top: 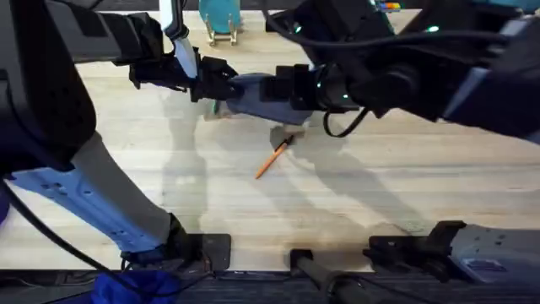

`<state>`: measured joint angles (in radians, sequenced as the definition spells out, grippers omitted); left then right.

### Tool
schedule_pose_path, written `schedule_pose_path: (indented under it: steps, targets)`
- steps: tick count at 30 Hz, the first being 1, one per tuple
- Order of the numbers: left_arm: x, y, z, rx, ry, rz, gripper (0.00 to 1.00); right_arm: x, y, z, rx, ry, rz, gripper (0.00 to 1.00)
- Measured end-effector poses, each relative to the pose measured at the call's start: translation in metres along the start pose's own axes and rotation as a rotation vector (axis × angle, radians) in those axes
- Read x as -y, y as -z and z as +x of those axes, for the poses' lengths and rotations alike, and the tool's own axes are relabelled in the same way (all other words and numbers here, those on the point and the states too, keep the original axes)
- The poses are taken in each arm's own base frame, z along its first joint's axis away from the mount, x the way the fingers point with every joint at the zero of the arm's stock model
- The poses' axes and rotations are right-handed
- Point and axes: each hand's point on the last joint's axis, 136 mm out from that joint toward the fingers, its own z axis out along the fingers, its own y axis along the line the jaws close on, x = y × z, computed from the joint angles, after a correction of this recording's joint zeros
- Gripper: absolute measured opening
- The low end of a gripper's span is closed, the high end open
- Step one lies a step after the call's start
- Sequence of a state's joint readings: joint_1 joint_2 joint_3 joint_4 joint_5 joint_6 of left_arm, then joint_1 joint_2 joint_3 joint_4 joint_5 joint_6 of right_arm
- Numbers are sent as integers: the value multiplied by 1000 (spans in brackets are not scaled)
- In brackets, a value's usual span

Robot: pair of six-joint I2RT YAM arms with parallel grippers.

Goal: Unzip the bag, pick up the pens from the table one at a time and place them inside, then zip the bag closed.

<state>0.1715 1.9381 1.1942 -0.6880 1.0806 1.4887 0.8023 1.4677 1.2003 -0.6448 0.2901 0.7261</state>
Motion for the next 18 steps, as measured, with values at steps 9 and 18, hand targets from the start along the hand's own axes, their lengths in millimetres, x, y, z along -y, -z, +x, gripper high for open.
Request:
schedule_pose_path:
  steps: [9,18]
  targets:
    - [0,0,0,0,0,0,42,-16,-24,-1,9,6,-17,998]
    - [0,0,0,-1,0,0,42,-24,-54,2,7,7,-14,997]
